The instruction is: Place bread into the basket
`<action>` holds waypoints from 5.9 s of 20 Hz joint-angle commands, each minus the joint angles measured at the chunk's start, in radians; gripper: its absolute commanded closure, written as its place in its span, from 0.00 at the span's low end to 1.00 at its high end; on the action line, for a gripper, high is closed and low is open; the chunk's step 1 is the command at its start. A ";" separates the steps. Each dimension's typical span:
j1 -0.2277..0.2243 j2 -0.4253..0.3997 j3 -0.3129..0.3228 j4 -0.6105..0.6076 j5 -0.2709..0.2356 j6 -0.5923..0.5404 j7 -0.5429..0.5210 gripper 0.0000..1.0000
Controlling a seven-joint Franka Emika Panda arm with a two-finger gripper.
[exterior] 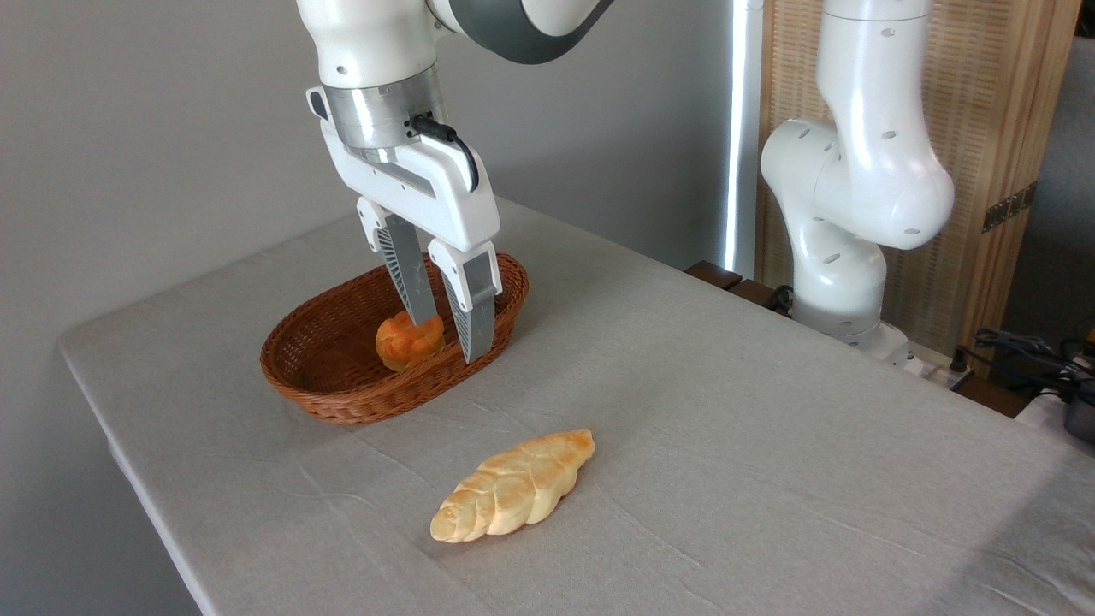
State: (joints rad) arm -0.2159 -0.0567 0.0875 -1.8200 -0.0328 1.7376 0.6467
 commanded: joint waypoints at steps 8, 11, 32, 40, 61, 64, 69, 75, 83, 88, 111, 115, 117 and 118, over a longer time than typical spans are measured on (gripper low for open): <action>-0.008 0.009 0.009 0.024 0.001 -0.029 0.016 0.00; -0.006 0.009 0.009 0.024 0.001 -0.029 0.016 0.00; -0.005 0.008 0.012 0.030 0.001 -0.024 0.018 0.00; -0.005 -0.034 0.058 -0.089 0.004 0.049 0.063 0.00; -0.011 -0.029 0.169 -0.371 0.017 0.404 0.136 0.00; -0.014 -0.015 0.169 -0.371 0.017 0.418 0.136 0.00; -0.014 -0.008 0.169 -0.371 0.017 0.418 0.136 0.00; -0.014 -0.006 0.169 -0.371 0.017 0.415 0.137 0.50; -0.014 -0.006 0.169 -0.367 0.017 0.415 0.140 0.49; -0.017 -0.041 0.155 -0.308 0.011 0.372 0.128 0.49; -0.036 0.101 -0.313 -0.131 -0.024 0.255 -0.194 0.00; -0.036 0.091 -0.307 -0.119 -0.026 0.247 -0.194 0.00; -0.036 0.089 -0.301 -0.099 -0.029 0.238 -0.196 0.00; -0.031 0.090 -0.299 -0.082 -0.036 0.237 -0.197 0.00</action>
State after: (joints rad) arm -0.2515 0.0278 -0.2228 -1.9534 -0.0441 1.9983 0.4579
